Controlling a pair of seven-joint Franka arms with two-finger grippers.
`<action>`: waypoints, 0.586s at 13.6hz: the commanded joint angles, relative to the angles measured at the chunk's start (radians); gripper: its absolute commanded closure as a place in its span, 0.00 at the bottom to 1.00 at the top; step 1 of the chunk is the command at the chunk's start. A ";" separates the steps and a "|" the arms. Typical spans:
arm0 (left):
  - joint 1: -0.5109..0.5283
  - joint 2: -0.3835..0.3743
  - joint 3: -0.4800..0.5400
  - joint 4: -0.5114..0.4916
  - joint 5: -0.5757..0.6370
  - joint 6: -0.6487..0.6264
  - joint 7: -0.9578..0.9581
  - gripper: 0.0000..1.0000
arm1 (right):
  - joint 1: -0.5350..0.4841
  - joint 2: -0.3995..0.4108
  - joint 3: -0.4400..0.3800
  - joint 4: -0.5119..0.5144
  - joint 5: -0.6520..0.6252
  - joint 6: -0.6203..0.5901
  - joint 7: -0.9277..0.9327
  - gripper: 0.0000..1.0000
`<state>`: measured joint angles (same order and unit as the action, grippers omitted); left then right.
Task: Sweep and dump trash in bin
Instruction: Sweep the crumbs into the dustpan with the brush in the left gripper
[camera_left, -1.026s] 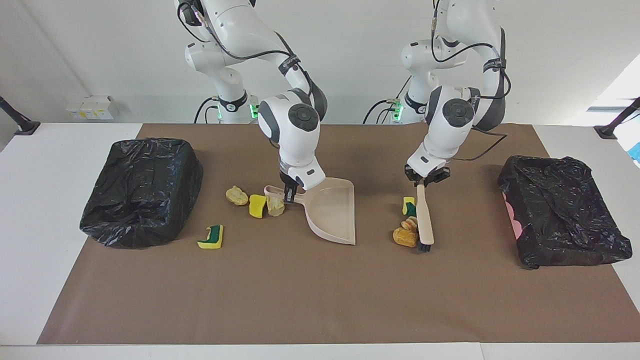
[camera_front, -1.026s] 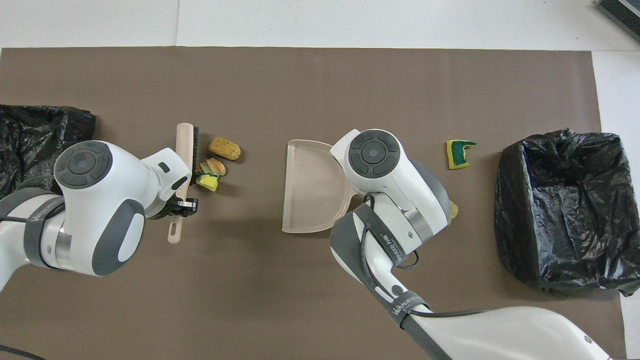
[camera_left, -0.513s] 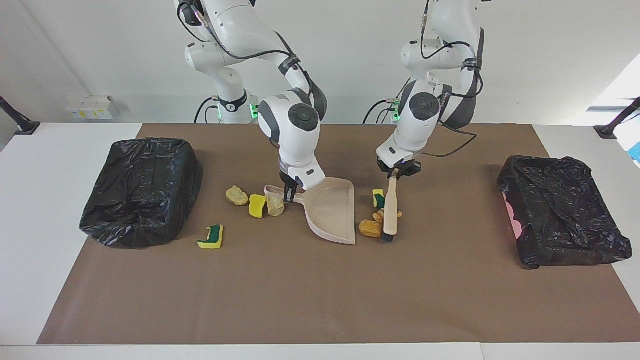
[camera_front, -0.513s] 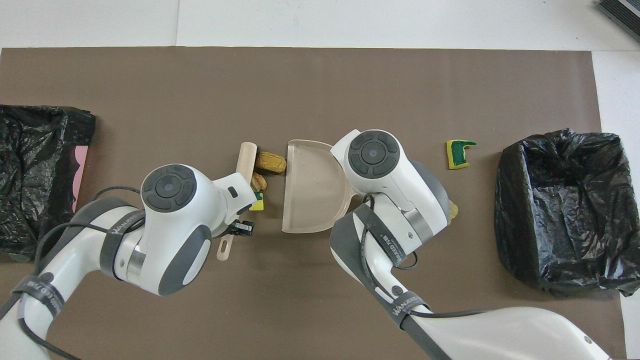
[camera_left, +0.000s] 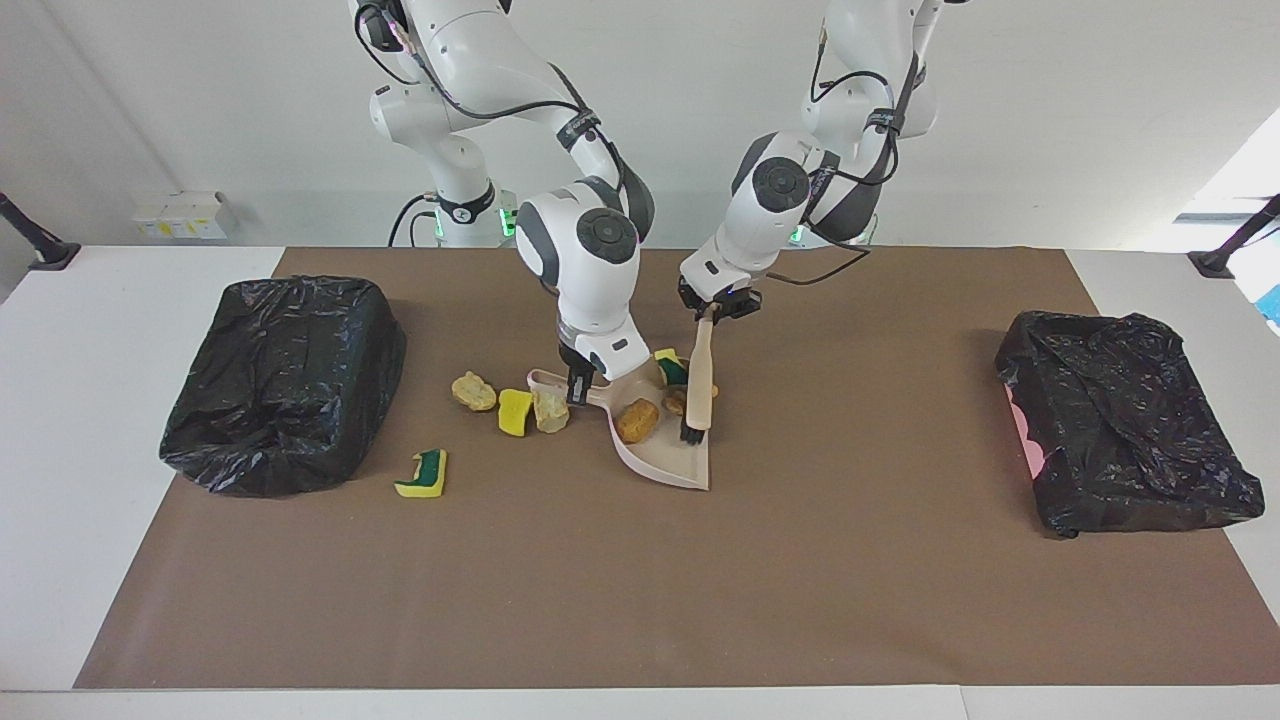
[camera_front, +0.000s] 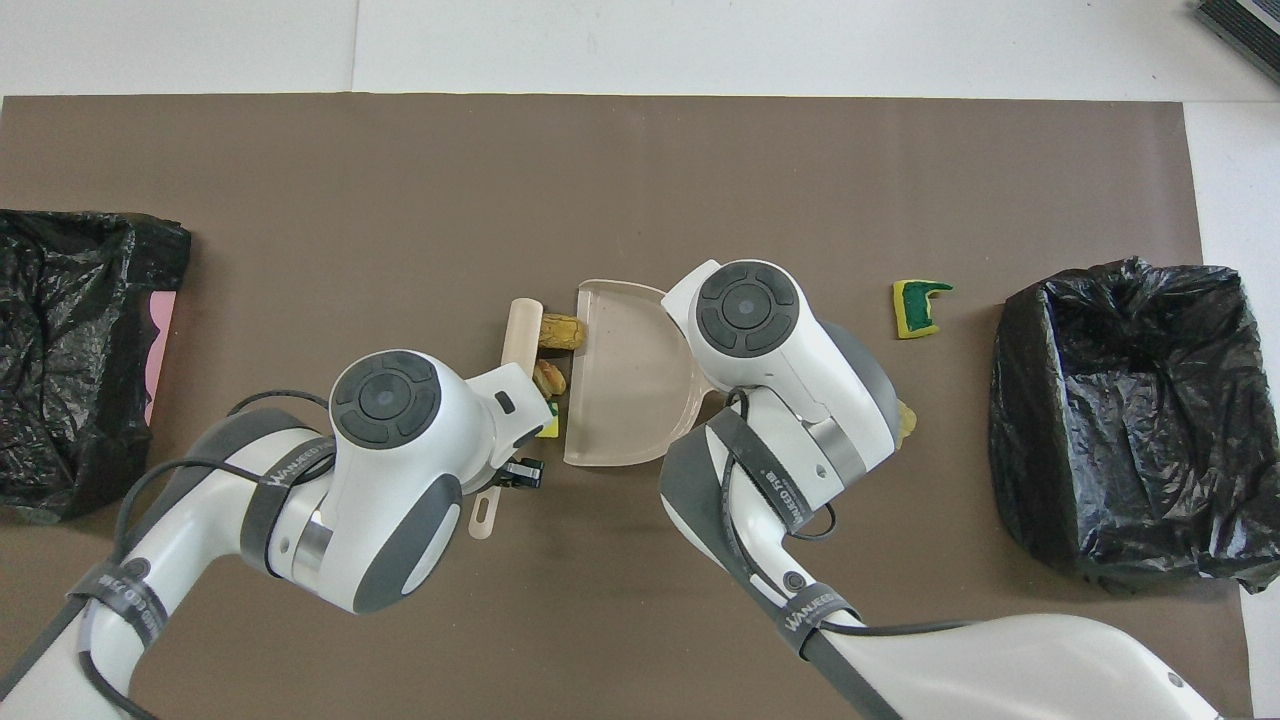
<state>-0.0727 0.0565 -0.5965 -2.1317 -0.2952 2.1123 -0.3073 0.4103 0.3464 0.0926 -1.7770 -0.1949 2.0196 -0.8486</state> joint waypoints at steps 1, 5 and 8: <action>-0.009 0.025 0.006 0.081 -0.076 0.003 -0.068 1.00 | -0.007 -0.023 0.007 -0.024 -0.015 -0.001 0.031 1.00; -0.006 0.014 0.007 0.104 -0.085 -0.014 -0.183 1.00 | -0.017 -0.023 0.007 -0.012 -0.011 -0.001 0.043 1.00; 0.011 0.005 0.020 0.098 -0.049 -0.034 -0.190 1.00 | -0.022 -0.026 0.007 0.002 -0.008 -0.004 0.040 1.00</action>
<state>-0.0714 0.0650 -0.5876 -2.0431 -0.3627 2.1056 -0.4828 0.4040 0.3390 0.0926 -1.7754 -0.1948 2.0198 -0.8338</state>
